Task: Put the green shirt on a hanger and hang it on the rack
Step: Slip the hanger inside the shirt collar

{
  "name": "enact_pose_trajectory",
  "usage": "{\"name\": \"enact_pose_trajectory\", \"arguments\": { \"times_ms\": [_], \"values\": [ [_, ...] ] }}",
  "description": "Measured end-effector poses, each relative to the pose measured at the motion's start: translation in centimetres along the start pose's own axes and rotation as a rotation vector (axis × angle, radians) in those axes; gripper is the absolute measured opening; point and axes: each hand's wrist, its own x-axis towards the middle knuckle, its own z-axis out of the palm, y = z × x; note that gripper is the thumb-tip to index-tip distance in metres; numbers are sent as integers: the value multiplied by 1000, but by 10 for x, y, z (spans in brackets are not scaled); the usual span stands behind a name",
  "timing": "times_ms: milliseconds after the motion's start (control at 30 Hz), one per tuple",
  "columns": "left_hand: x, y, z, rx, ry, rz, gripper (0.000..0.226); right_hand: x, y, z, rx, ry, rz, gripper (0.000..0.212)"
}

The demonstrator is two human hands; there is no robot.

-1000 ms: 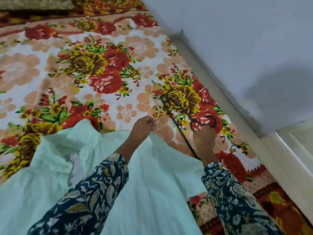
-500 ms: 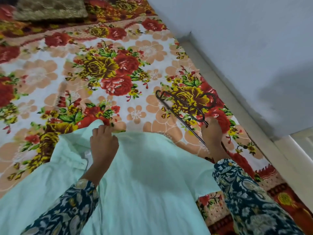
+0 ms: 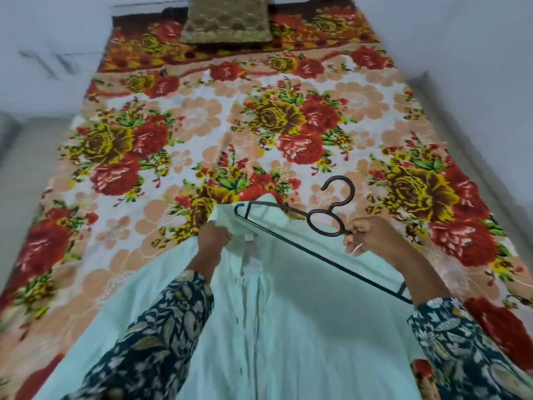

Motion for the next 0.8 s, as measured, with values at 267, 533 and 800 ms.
{"name": "enact_pose_trajectory", "arguments": {
  "times_ms": [267,533,800],
  "values": [
    [6,21,-50,-557,-144,77,24,30,-53,53,-259,-252,50,19],
    [1,24,-24,479,15,685,27,92,-69,155,-484,-101,-159,29],
    [17,20,23,1553,-153,1028,33,80,-57,158,-317,278,-274,30]
  ]
}}
